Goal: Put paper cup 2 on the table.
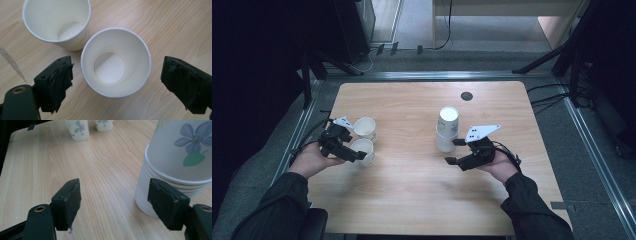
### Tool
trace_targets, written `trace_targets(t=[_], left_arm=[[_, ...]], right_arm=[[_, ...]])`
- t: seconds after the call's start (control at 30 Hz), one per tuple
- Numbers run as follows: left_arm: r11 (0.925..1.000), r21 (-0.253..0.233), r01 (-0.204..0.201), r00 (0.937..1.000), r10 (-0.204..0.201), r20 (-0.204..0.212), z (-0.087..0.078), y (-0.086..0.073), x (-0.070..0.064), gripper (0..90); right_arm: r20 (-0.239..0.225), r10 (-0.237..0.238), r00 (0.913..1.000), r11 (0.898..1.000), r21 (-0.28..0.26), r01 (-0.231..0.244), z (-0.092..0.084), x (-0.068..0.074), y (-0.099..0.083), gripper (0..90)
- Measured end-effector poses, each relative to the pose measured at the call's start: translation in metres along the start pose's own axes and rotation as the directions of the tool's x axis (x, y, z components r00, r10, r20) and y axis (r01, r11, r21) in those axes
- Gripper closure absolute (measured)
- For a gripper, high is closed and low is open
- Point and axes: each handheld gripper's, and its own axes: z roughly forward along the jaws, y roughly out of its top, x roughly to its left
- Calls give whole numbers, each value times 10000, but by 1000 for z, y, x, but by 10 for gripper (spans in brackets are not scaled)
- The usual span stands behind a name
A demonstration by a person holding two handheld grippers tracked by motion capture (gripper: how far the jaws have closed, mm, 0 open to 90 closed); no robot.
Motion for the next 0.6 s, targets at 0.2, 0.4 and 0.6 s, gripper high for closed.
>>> trace_targets(t=[0.2,0.4,0.6], left_arm=[[9968,-793,-63,10000,68,60,-17,7,-7,107],[9899,-1414,-105,9999,122,110,-21,15,-14,107],[9815,-1898,-229,9986,314,419,-20,28,-26,114]], right_arm=[[20,10,10000,10000,1,-10,-1,0,0,271],[12,39,10000,10000,-2,-39,-1,-1,-1,271],[73,43,10000,9999,-150,-41,-4,0,0,271]])
